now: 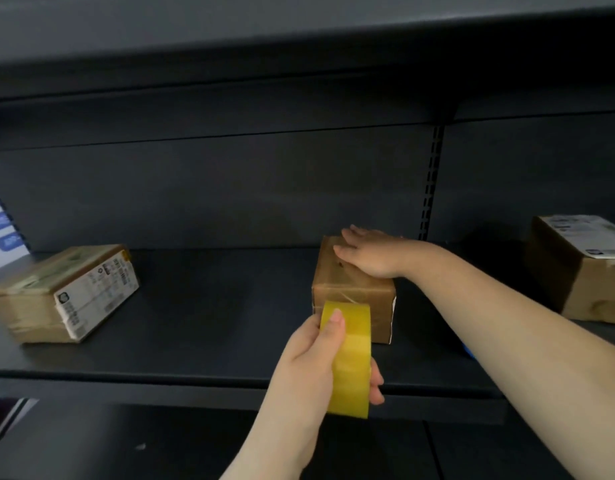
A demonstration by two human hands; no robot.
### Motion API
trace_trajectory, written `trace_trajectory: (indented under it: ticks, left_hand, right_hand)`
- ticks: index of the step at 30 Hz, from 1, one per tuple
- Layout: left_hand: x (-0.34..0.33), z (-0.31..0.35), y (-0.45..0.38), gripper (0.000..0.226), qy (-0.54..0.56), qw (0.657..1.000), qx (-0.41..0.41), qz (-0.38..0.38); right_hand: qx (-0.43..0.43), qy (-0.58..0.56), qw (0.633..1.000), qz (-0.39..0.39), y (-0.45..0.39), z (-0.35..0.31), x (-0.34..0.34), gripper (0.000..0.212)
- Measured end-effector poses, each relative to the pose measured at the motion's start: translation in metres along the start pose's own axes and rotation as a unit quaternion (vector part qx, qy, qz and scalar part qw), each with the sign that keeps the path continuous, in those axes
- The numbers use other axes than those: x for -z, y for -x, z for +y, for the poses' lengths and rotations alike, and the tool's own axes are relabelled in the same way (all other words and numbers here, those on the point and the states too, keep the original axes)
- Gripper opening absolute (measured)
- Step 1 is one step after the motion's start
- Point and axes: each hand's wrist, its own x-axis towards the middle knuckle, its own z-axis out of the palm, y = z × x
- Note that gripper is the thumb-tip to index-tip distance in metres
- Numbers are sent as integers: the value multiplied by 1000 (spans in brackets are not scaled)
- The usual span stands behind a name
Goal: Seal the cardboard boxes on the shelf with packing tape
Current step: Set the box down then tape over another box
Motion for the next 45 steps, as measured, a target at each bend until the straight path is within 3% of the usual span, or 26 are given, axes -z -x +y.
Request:
trace_trajectory:
  ticks: [5, 9, 18, 22, 27, 33, 35, 37, 40, 42, 43, 45]
  left_hand:
    - [7, 6, -5, 20, -74, 997, 3, -11]
    - [20, 16, -26, 48, -198, 979, -39, 38]
    - [20, 9, -45, 47, -175, 983, -42, -45]
    - [22, 4, -50, 60, -184, 975, -85, -87]
    - [26, 11, -60, 58, -200, 961, -41, -184]
    - [16, 16, -76, 76, -211, 965, 24, -152]
    - [9, 18, -73, 68, -213, 967, 31, -137]
    - [15, 17, -70, 64, -231, 961, 13, -151]
    - [7, 22, -73, 72, -261, 956, 18, -133]
    - [5, 21, -78, 55, -266, 957, 37, -107]
    - [9, 20, -77, 46, -253, 960, 37, -115]
    - [18, 17, -74, 37, -242, 958, 41, -145]
  right_hand:
    - [-5, -52, 998, 30, -22, -4, 3, 53]
    - [-10, -65, 997, 34, -27, -2, 5, 51]
    - [-10, -84, 995, 44, -37, 5, 7, 50]
    - [-9, -85, 995, 51, -42, 8, 7, 48]
    - [-19, -81, 995, 54, -47, 13, 7, 49]
    - [-27, -72, 995, 58, -55, 16, 10, 49]
    - [-34, -74, 995, 57, -57, 18, 8, 51]
    - [-32, -97, 990, 97, -51, 17, 7, 49]
    - [3, -176, 933, 315, -23, 26, 16, 41]
    - [-12, -169, 907, 384, 11, 44, 19, 37]
    - [-53, -137, 923, 356, 31, 56, 16, 38]
    - [-190, -53, 960, 200, 66, 73, 1, 43]
